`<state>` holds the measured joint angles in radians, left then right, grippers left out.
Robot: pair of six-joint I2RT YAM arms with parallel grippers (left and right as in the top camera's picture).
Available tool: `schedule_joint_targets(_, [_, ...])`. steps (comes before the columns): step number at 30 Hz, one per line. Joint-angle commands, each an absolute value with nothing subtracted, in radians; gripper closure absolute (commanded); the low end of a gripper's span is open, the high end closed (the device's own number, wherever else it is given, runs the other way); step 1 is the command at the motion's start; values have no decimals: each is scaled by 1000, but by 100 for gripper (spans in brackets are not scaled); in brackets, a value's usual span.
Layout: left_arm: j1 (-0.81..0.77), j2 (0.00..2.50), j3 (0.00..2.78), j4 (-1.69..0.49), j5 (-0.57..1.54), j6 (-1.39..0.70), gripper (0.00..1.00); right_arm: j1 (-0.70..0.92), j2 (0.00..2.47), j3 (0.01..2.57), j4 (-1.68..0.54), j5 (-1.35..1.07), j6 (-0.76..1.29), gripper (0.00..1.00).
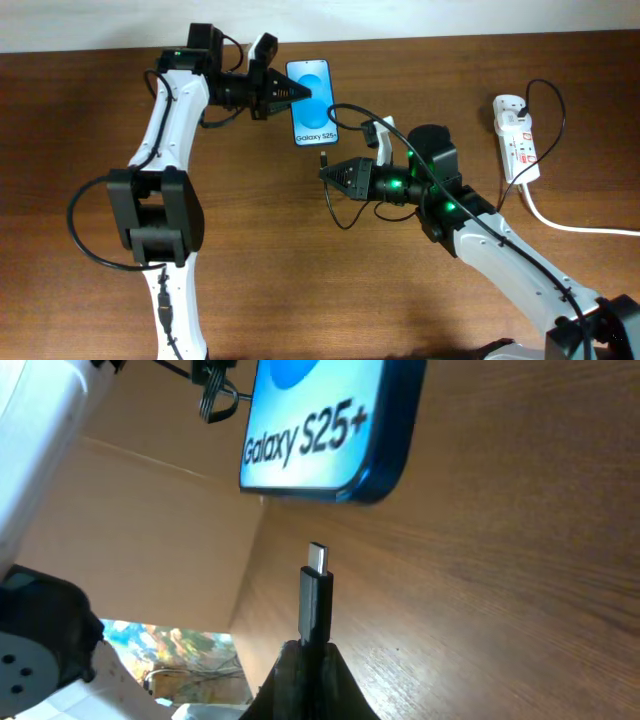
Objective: Plug charger to phone and switch on socket
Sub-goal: 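Move the held plug toward the bottom port of the upright phone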
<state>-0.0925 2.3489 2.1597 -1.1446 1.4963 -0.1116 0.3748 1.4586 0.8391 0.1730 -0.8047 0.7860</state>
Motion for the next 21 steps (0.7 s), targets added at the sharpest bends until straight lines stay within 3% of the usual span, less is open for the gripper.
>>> schedule_joint_targets(1, [-111,2343,2171,-1145,1574,-88,100,379,1464,834,199,-796,787,96])
schedule_joint_targets(21, [-82,2343,2171,-1142,1500,-88,100,379,1464,834,198,-800,783,96])
